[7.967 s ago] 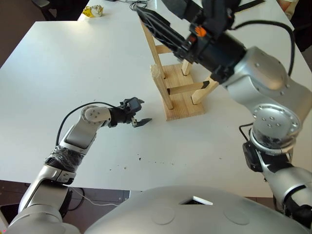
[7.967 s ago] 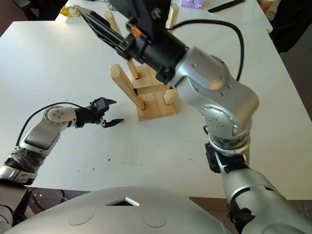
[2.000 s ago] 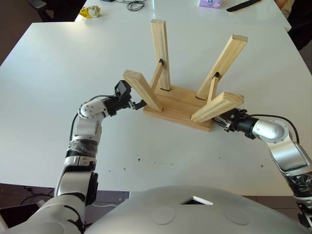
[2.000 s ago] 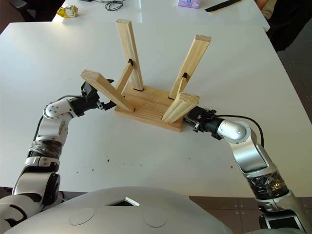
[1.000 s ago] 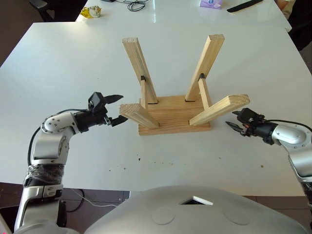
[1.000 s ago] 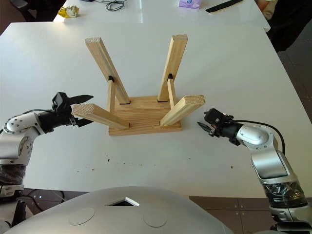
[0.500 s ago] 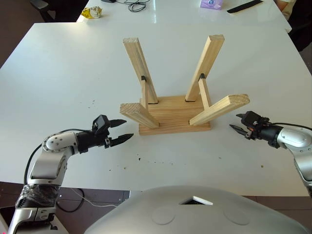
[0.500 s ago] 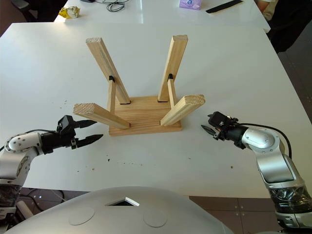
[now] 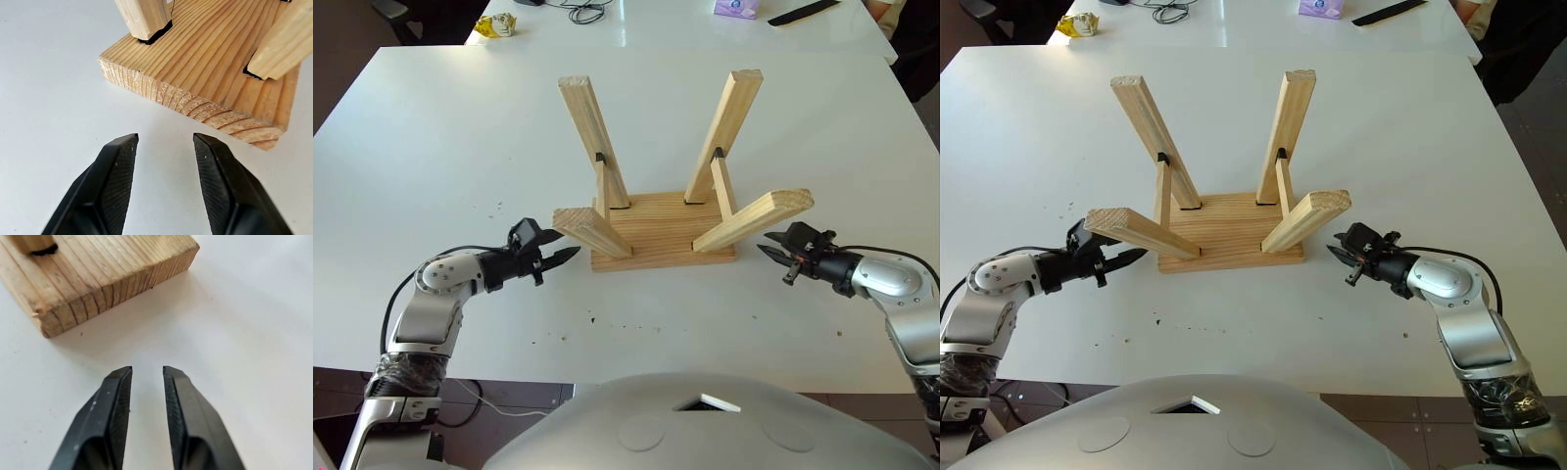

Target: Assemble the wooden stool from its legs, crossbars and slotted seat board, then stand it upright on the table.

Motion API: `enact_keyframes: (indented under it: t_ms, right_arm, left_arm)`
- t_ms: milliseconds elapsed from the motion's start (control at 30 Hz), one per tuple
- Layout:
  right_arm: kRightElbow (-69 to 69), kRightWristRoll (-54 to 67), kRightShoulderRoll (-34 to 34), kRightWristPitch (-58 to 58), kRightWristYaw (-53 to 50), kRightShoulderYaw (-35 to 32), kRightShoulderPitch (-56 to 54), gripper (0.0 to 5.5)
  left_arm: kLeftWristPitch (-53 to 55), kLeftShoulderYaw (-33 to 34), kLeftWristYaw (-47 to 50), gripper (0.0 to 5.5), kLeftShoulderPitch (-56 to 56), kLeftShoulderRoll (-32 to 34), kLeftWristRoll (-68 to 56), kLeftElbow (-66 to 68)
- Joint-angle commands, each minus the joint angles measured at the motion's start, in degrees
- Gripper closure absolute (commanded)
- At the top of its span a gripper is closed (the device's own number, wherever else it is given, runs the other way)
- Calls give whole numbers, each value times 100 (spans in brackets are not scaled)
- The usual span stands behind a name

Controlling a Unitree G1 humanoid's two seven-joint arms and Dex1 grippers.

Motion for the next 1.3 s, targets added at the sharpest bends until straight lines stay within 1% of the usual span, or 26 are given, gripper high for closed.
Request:
enact_keyframes:
  t_ms: [33, 100, 200, 533, 733, 900, 1033, 1300]
  right_arm:
    - [-71, -26, 47, 111, -42, 121, -87, 430]
    - [-97, -48, 83, 126, -52, 209, -96, 430]
    - [-150, -54, 109, 160, -58, 320, -89, 430]
    - [-260, -95, 258, 234, -160, 641, -100, 430]
    - [-633, -49, 302, 385, -228, 797, 124, 430]
    - [-985, -20, 300, 603, -262, 801, 226, 430]
    - [-1486, 58, 296, 901, -294, 733, 308, 430]
    - [-2864, 284, 139, 1626, -268, 317, 970, 430]
  left_arm:
    - [-37, -141, -1, 399, -15, 21, 111, -84]
    - [-30, -252, 33, 430, -16, -15, 182, -156]
    - [-32, -393, 59, 430, -55, -59, 266, -188]
    - [-272, -531, 43, 430, 157, 12, 436, -241]
    - [-215, -621, 23, 430, 310, 18, 403, -464]
    - [-38, -659, -37, 430, 474, 75, 282, -883]
    - [309, -489, -4, 430, 598, 130, 17, -1346]
    - [1432, 381, 122, 430, 1179, 414, -842, -2694]
